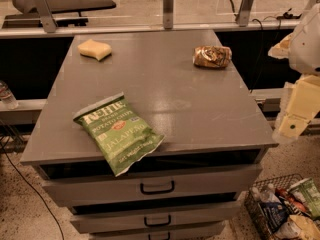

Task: Place orange can upright

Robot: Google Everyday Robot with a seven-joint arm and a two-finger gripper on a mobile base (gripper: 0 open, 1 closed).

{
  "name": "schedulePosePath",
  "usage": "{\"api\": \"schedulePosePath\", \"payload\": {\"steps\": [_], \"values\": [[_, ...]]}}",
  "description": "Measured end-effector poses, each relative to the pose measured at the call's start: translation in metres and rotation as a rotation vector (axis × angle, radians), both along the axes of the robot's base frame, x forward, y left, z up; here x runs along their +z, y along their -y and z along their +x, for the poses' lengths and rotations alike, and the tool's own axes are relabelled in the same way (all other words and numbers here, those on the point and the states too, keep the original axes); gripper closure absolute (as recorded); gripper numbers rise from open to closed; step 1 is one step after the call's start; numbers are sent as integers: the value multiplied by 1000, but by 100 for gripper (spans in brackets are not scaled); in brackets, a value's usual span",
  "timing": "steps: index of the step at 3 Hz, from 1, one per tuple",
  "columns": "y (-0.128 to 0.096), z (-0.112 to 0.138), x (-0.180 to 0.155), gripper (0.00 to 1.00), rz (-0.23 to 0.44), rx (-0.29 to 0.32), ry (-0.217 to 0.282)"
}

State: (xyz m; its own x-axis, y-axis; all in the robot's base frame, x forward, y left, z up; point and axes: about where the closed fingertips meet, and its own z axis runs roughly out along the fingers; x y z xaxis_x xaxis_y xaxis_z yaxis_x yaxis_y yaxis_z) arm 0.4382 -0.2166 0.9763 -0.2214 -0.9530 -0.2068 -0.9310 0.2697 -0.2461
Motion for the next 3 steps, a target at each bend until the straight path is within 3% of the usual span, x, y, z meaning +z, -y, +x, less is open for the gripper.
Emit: {"api": "schedulePosePath", "payload": {"steps": [1,2,3], "values": [[1,3,1,0,6,5,11],[5,17,5,0,33,26,51],[-7,78,3,0,49,108,117]]}}
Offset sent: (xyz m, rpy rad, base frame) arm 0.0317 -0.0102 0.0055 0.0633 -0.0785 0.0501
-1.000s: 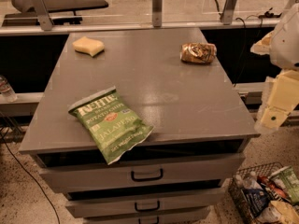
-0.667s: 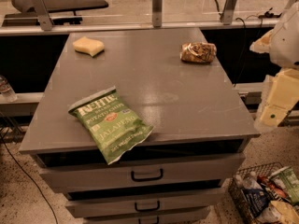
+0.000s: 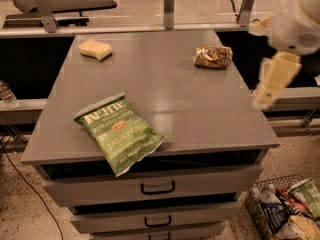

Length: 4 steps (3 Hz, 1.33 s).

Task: Place orange can upright

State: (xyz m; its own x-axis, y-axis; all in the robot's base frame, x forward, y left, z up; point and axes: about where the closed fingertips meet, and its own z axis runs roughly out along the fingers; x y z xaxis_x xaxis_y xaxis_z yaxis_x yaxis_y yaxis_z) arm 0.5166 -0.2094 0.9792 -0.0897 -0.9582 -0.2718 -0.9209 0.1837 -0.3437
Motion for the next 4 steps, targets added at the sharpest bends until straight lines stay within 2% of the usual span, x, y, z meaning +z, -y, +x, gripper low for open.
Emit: {"api": "schedulePosePath", "payload": {"steps": [1,2,3,4], "values": [[-31,95,-20,0,29,99,39],[-70,163,-35,0,45,159,85],[-93,215,-48,0,43,147,127],[-98,258,-62,0,20,86,137]]}}
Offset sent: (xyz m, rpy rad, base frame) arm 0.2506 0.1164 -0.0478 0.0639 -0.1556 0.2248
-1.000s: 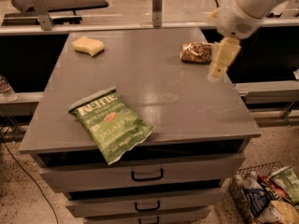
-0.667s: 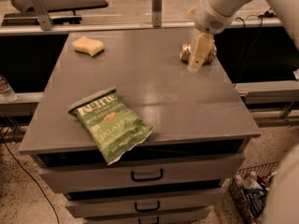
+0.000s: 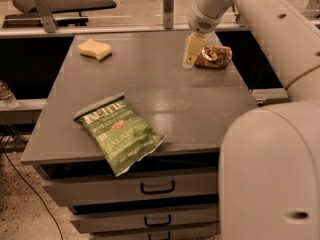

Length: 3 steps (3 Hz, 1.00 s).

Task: Place orange can upright

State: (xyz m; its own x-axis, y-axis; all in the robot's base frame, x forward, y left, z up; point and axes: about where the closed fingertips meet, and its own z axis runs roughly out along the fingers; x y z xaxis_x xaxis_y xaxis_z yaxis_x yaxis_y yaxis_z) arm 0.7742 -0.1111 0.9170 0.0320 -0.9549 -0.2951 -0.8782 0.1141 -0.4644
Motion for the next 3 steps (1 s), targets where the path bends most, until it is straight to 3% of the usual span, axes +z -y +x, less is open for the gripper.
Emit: {"api": "schedulePosePath", "payload": {"steps": [1,3], "values": [[4,27,-15,0,-39,-55,-16],[36,36,-48,0,-110,-103,-95]]}}
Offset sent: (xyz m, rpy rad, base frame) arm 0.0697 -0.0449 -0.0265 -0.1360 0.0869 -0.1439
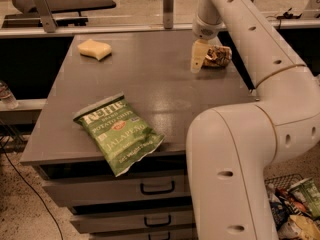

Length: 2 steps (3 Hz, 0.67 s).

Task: Place orange can upright

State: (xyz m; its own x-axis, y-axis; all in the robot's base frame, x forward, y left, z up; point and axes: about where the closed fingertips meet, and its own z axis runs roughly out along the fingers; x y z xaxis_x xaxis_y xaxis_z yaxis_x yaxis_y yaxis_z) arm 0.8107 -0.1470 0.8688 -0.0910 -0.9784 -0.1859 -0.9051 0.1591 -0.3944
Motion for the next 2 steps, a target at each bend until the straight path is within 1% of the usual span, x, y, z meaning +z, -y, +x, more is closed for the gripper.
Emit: {"api": "schedulePosePath", "payload": {"steps": [1,2], "values": [[14,-8,-18,0,5,22,-55],[22,-17,-31,17,21,52,-102]]}}
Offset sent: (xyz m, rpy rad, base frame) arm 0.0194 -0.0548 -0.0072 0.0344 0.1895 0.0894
